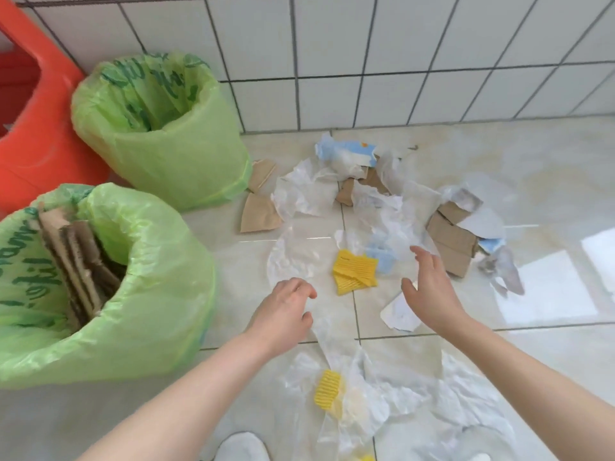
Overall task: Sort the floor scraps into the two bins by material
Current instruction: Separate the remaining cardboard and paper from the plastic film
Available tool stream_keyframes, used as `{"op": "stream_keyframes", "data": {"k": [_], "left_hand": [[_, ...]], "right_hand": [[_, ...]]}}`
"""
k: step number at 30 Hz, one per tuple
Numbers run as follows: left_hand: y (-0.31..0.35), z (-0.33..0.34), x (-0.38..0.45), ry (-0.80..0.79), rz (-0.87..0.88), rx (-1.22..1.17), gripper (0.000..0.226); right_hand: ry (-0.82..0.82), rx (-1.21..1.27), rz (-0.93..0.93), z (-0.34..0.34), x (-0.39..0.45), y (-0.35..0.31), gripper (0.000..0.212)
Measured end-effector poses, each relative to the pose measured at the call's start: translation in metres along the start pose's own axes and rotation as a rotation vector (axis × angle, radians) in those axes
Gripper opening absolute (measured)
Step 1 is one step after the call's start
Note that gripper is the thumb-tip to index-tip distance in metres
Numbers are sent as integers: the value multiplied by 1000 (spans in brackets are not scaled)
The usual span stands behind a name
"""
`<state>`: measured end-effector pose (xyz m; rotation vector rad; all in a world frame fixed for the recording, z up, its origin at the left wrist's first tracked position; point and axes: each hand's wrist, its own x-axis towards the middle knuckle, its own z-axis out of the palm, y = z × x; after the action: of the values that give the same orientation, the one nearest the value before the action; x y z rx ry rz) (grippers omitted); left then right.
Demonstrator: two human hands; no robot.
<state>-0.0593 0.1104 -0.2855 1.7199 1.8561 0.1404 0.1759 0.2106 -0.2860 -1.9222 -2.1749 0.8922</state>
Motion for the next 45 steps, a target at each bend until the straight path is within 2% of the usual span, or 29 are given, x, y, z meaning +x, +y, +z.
{"op": "stream_keyframes", "data": {"k": [4,8,12,16,19,24,29,31,33,34,36,37,38,40,42,45], "left_hand": [[19,6,36,-31,116,104,41],[52,17,72,-85,190,252,51],[78,32,100,-149,285,435,65],[91,40,128,-215,332,569,74],[88,41,146,-302,193,528,71],[49,35,132,-212,-104,395,70],[28,42,79,-239,-243,364,75],[32,47,64,-246,-293,375,75],[45,52,53,-201,-324,422,74],[53,53,51,-127,-295,453,73],[68,59,56,62,-96,472,69],[74,62,63,123,33,475,68],[82,63,70,119,128,462,68],[100,64,86,18,227,463,68],[114,63,103,-136,182,480,66],[121,65,123,-252,88,480,68]], "right_hand": [[-11,-83,-68,-7,16,7,69],[-174,-264,-127,-8,36,27,77],[-243,-281,-65,-10,43,52,76],[-253,-323,-117,-6,42,67,75],[-234,-343,-124,-7,44,72,71],[-177,-341,-61,-12,54,85,63],[-124,-411,-9,-16,45,80,64],[-62,-527,56,-15,31,70,68],[-12,-635,40,-11,15,59,76],[-14,-649,-21,-7,8,56,78],[-73,-649,-214,6,-3,57,78],[-126,-653,-298,12,-6,60,75],[-188,-668,-356,15,-8,64,73],[-254,-711,-360,16,-11,71,76],[-230,-720,-290,14,-16,76,84],[-181,-630,-301,19,-18,84,77]]}}
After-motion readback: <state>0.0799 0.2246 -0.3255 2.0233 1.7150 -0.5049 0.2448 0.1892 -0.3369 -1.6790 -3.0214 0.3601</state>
